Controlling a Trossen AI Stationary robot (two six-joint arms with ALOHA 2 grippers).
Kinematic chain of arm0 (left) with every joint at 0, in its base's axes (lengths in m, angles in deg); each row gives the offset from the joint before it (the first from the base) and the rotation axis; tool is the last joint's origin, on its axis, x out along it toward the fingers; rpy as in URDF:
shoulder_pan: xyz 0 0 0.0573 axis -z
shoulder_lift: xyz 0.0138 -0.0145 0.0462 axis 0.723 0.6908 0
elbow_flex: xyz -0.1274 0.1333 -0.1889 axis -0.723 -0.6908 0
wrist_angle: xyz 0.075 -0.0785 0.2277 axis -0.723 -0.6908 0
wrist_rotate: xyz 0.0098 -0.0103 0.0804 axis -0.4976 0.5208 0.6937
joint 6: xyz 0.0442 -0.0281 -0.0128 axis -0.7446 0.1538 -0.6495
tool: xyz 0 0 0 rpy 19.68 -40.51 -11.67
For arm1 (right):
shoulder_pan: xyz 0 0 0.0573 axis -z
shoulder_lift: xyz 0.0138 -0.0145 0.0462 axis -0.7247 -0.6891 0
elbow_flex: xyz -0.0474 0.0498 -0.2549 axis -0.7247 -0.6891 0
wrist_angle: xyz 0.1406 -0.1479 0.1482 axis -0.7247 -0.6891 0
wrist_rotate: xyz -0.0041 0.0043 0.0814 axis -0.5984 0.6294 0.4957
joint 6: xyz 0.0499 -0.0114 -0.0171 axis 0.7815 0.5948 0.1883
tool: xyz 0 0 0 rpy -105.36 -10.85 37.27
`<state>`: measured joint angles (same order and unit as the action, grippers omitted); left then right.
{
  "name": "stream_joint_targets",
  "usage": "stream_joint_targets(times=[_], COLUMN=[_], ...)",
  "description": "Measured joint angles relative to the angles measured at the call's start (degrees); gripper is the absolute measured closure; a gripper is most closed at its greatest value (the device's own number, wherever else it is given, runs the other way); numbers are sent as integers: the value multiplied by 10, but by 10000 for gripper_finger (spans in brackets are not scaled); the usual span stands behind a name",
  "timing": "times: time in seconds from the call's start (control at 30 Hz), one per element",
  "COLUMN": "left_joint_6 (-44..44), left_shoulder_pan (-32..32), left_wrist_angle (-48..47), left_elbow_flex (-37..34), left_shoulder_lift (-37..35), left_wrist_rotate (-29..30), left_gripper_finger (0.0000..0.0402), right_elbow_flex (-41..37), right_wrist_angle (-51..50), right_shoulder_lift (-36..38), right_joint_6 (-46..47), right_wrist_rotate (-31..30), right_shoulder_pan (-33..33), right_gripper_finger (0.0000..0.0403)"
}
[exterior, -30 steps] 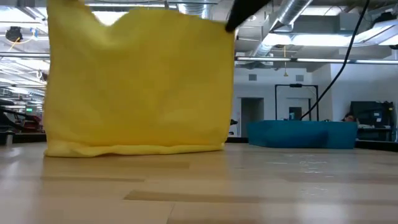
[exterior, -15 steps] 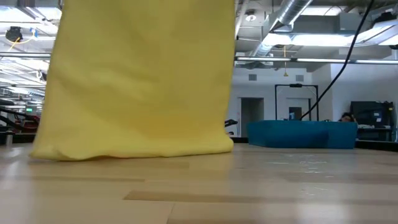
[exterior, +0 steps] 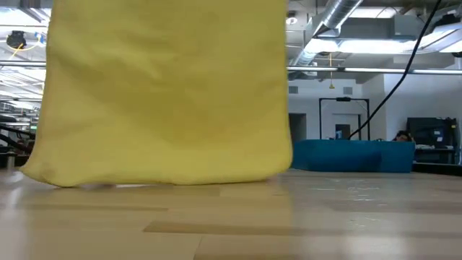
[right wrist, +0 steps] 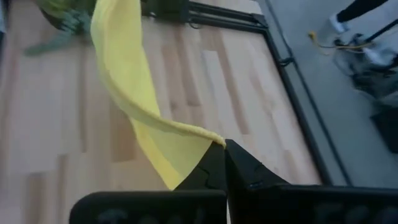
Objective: Roll microfiber towels into tight, uniform cylinder then place into a basket
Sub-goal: Roll the yellow microfiber cloth
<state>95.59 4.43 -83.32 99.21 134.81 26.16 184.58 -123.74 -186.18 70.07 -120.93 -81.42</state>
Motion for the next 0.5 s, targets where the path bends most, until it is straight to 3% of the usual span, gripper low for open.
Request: stream_joint_targets(times=[0.5], left_joint_6=[74], left_shoulder_pan=[-3], left_wrist_angle=[28], left_elbow_flex=[64], left_shoulder_lift=[0], left_wrist_rotate=[-63], left_gripper_finger=[401], right_elbow_flex=[32], right_wrist_angle=[-14], right_shoulder_lift=[10], right_joint_6=[72], right_wrist_rotate=[18], right_shoulder_pan=[-42], right_gripper_finger=[396])
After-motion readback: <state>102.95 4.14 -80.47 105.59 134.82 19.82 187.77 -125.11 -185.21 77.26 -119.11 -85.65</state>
